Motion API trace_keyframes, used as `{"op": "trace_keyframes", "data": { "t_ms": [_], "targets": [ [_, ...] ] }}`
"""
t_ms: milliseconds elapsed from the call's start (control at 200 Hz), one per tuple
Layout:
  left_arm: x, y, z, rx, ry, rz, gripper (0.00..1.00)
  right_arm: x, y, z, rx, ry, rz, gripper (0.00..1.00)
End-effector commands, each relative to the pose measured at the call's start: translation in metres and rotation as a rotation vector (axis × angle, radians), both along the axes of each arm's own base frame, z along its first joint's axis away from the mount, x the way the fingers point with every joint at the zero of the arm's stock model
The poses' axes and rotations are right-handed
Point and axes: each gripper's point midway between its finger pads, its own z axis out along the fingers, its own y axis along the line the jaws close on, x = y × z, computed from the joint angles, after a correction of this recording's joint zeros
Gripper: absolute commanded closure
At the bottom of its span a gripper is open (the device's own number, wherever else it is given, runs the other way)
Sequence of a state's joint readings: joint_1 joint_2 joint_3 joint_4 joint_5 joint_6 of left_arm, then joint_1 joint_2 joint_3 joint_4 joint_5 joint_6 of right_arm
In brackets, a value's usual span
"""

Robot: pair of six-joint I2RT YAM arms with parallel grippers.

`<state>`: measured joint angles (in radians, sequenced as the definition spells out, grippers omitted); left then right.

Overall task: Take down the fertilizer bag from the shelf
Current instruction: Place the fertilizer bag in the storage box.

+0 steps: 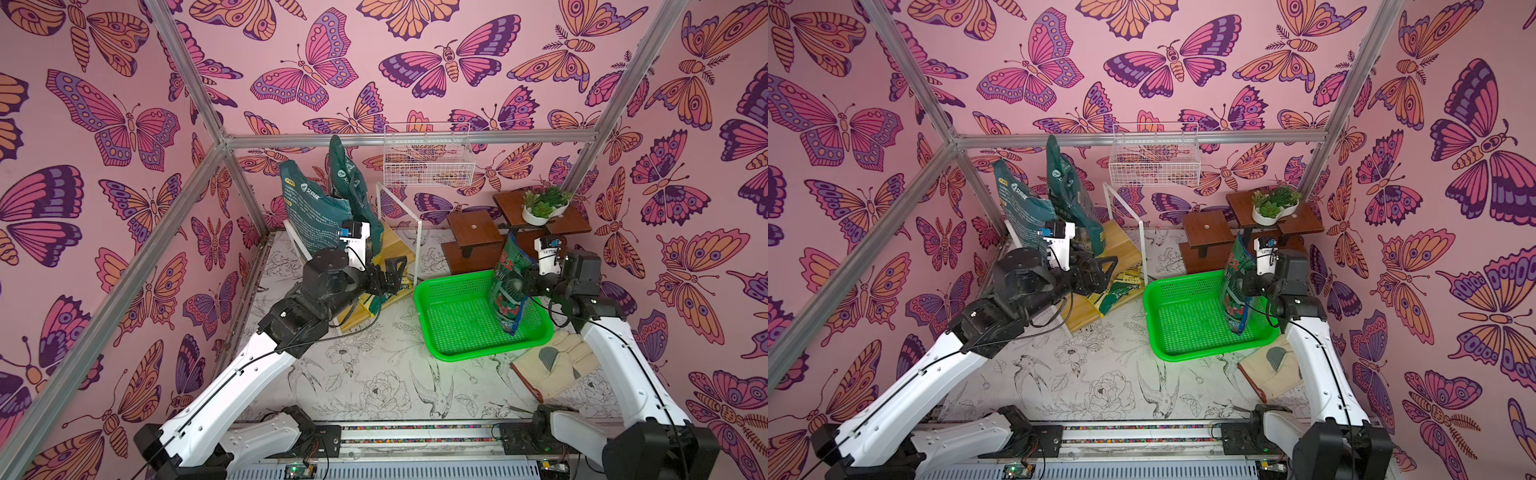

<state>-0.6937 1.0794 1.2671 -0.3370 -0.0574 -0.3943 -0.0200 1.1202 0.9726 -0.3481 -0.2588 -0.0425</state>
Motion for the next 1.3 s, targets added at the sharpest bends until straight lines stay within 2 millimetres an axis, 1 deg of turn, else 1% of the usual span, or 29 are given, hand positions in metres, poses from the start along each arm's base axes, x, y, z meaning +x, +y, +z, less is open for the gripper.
{"op": "trace_keyframes", "data": {
  "t_ms": [0, 90, 235, 325, 476, 506, 526, 576, 631, 676, 721, 791, 861, 1026, 1067, 1097, 1197, 1292],
  "targets": [
    [0.0, 0.002, 0.001, -0.006, -0.011, 0.015, 0.0, 0.019, -0.006, 0.068, -0.014, -0.234, -0.006, 1.0],
    [0.0, 0.003, 0.001, -0.008, -0.012, 0.018, 0.0, 0.017, -0.011, 0.057, -0.012, -0.201, -0.038, 1.0],
    [0.0, 0.006, 0.001, -0.006, -0.016, 0.028, 0.0, 0.008, -0.019, 0.03, 0.0, -0.167, -0.099, 1.0],
    [-0.001, 0.006, 0.001, -0.005, -0.017, 0.027, 0.0, 0.004, -0.027, 0.015, 0.004, -0.143, -0.158, 1.0],
    [-0.001, 0.006, 0.002, -0.007, -0.017, 0.026, 0.0, -0.002, -0.035, -0.001, 0.062, -0.128, -0.244, 0.99],
    [-0.001, 0.006, 0.001, -0.008, -0.016, 0.024, 0.0, -0.003, -0.035, -0.003, 0.081, -0.127, -0.252, 0.95],
    [-0.001, 0.006, 0.002, -0.009, -0.016, 0.023, 0.0, -0.004, -0.034, -0.005, 0.091, -0.125, -0.255, 0.91],
    [-0.001, 0.005, 0.0, -0.008, -0.013, 0.021, 0.0, -0.006, -0.034, -0.01, 0.118, -0.117, -0.267, 0.73],
    [-0.001, 0.006, 0.0, -0.006, -0.012, 0.024, 0.0, -0.008, -0.032, -0.011, 0.141, -0.116, -0.27, 0.58],
    [-0.001, 0.006, -0.001, -0.007, -0.012, 0.024, 0.0, -0.009, -0.031, -0.01, 0.16, -0.119, -0.267, 0.47],
    [-0.001, 0.006, -0.001, -0.006, -0.012, 0.025, 0.0, -0.01, -0.03, -0.009, 0.169, -0.119, -0.267, 0.4],
    [-0.001, 0.006, -0.001, -0.006, -0.011, 0.027, 0.0, -0.01, -0.029, -0.008, 0.179, -0.118, -0.264, 0.34],
    [-0.002, 0.008, 0.0, -0.009, -0.015, 0.03, 0.0, -0.011, -0.028, -0.007, 0.179, -0.116, -0.264, 0.32],
    [-0.003, 0.01, 0.0, -0.007, -0.018, 0.037, 0.0, -0.013, -0.023, -0.002, 0.196, -0.11, -0.241, 0.2],
    [-0.004, 0.011, 0.001, -0.009, -0.021, 0.04, 0.0, -0.013, -0.022, 0.002, 0.201, -0.114, -0.235, 0.16],
    [-0.004, 0.011, 0.001, -0.009, -0.023, 0.039, 0.0, -0.013, -0.022, 0.006, 0.203, -0.118, -0.231, 0.14],
    [-0.004, 0.012, 0.002, -0.007, -0.027, 0.041, 0.0, -0.013, -0.018, 0.02, 0.213, -0.128, -0.21, 0.11],
    [-0.004, 0.013, 0.004, -0.002, -0.035, 0.043, 0.0, -0.011, -0.013, 0.036, 0.216, -0.129, -0.175, 0.1]
  ]
}}
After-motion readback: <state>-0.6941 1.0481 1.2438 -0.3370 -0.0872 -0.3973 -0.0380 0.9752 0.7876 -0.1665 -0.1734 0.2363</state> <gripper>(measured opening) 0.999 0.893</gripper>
